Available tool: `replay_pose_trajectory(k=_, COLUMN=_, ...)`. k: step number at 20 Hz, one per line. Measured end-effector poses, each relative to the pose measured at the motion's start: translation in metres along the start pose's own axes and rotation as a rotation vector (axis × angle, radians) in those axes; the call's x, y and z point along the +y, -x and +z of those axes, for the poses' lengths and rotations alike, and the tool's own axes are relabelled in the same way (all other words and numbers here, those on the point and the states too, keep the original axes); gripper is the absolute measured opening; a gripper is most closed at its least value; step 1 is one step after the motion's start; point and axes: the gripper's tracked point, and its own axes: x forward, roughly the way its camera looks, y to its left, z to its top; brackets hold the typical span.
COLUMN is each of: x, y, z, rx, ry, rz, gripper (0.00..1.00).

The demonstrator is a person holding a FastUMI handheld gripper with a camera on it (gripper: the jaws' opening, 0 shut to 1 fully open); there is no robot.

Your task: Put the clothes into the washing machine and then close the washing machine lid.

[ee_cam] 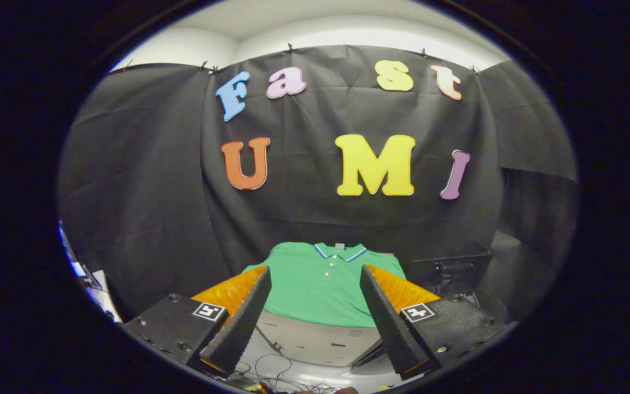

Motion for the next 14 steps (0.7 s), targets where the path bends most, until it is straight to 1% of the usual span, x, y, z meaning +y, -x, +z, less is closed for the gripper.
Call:
replay_pose_trajectory(k=1, x=-0.002, y=-0.011, z=0.004, rx=0.02, ry=0.013, rz=-0.004, gripper=1.0)
replay_pose_trajectory(k=3, x=0.001, y=-0.032, z=0.009, rx=0.068, ry=0.017, rz=0.015, gripper=1.0)
replay_pose_trajectory(k=4, x=0.002, y=-0.042, z=0.008, rx=0.109, ry=0.017, rz=0.03, gripper=1.0)
replay_pose_trajectory(k=8, x=-0.007, y=-0.086, z=0.003, rx=0.29, ry=0.013, rz=0.046, gripper=1.0)
replay_pose_trajectory(k=14, x=-0.001, y=-0.151, z=0.0, rx=0.499, ry=0.019, rz=0.109, gripper=1.0)
